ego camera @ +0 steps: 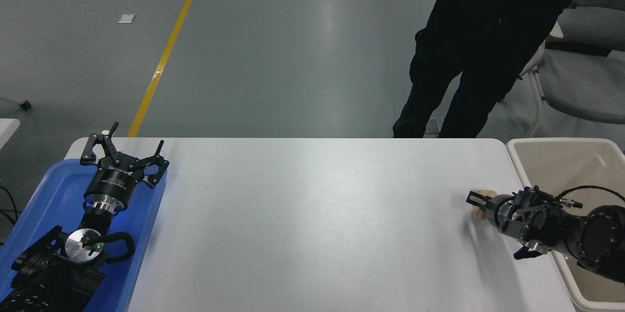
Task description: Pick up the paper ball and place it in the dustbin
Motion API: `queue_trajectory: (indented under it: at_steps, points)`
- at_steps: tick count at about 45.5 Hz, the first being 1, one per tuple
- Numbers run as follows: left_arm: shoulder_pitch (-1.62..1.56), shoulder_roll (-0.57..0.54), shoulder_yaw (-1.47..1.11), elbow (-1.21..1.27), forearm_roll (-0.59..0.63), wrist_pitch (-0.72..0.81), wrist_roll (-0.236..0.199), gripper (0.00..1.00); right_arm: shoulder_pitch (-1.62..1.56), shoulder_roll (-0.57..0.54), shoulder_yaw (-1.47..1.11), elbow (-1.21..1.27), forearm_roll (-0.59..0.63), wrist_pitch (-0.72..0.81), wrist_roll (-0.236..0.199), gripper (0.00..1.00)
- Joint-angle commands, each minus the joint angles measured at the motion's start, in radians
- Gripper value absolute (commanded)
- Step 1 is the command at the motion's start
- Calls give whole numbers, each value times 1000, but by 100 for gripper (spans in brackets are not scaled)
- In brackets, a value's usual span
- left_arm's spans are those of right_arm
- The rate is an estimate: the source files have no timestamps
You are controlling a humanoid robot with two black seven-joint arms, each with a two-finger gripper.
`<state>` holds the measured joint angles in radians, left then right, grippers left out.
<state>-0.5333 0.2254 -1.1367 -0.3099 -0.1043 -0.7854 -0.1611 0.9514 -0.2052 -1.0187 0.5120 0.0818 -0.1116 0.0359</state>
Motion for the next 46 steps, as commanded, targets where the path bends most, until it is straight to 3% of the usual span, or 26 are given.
queue_trajectory:
  at_steps: [1, 7, 19, 25, 37, 46]
  points:
    - [-1, 0, 2, 0, 0, 0, 0, 99, 72, -46, 15, 104, 22, 6, -5, 0]
    - [-1, 0, 2, 0, 0, 0, 0, 99, 217, -143, -4, 319, 24, 53, -16, 0]
    - [-1, 0, 3, 0, 0, 0, 2, 99, 581, -284, -75, 617, 10, 349, -31, 0]
    - [-1, 0, 3, 0, 0, 0, 2, 99, 788, -292, -156, 727, 1, 427, -30, 0]
    - [-1, 0, 5, 0, 0, 0, 3, 99, 1165, -275, -213, 867, -7, 722, -28, 0]
    - [-1, 0, 5, 0, 0, 0, 3, 99, 1400, -275, -215, 968, -13, 802, -33, 0]
